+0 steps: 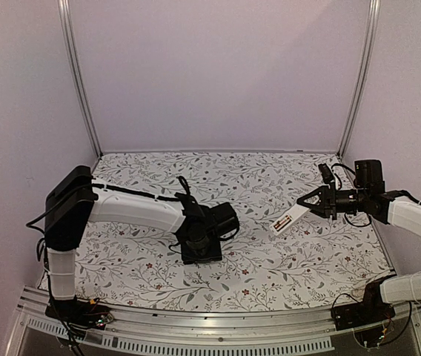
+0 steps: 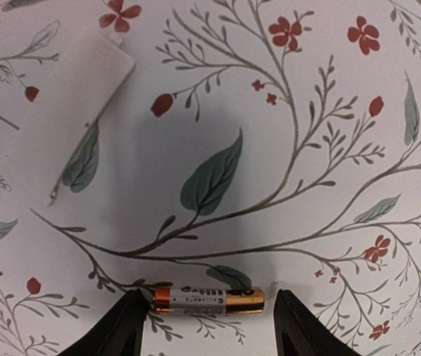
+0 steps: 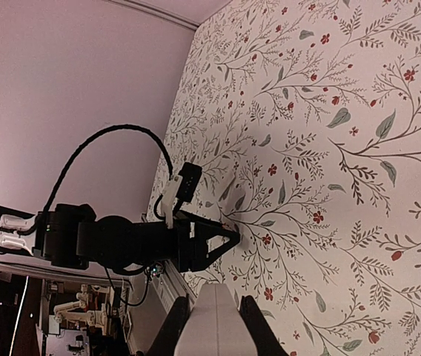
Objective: Load the batteries into the remote control
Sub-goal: Place the battery at the center of the board, then pick up the battery from the center of the board.
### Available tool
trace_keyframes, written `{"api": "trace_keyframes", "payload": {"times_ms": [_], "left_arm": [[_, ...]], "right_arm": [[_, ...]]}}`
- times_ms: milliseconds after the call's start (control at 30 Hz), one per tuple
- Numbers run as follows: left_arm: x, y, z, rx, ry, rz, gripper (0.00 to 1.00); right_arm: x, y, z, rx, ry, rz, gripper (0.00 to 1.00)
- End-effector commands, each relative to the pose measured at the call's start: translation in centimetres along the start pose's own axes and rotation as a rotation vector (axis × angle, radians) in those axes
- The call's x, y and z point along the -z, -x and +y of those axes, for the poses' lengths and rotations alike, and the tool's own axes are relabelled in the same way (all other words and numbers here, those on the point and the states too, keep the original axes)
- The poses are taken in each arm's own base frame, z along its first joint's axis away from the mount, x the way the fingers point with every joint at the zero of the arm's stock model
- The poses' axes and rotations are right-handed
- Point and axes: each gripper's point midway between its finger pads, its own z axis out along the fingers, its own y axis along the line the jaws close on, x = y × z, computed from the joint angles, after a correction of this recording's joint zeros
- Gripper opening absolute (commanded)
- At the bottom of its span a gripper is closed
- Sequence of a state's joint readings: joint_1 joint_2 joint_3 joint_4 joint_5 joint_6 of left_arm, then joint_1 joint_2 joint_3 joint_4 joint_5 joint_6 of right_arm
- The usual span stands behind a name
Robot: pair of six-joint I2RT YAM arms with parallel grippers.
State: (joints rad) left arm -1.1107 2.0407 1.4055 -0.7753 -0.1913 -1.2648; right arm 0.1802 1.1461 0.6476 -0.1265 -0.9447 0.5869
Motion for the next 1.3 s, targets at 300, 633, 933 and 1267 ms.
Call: {"api": "trace_keyframes", "payload": {"times_ms": [300, 633, 933, 1267], "left_arm": [[8.7, 4.8, -1.2, -0.581, -0.158, -0.246, 0.86], [9.9, 2.8, -0.6, -1.165, -0.387, -0.257, 0.75], [6.2, 1.6, 0.4, -1.443, -0.384, -0.175, 0.68], [2.7, 0.8, -0.1, -1.553, -0.385, -0.072, 0.52]], "right_arm": [[0.2, 0.4, 0.2, 0.017, 0.007, -0.016, 0.00], [0.3, 0.0, 1.0, 0.032, 0.063, -0.018, 0.00], [0.2, -0.2, 1.1, 0.019, 0.078, -0.008, 0.00], [0.1, -0.2, 1.0, 0.016, 0.078, -0.003, 0.00]]}}
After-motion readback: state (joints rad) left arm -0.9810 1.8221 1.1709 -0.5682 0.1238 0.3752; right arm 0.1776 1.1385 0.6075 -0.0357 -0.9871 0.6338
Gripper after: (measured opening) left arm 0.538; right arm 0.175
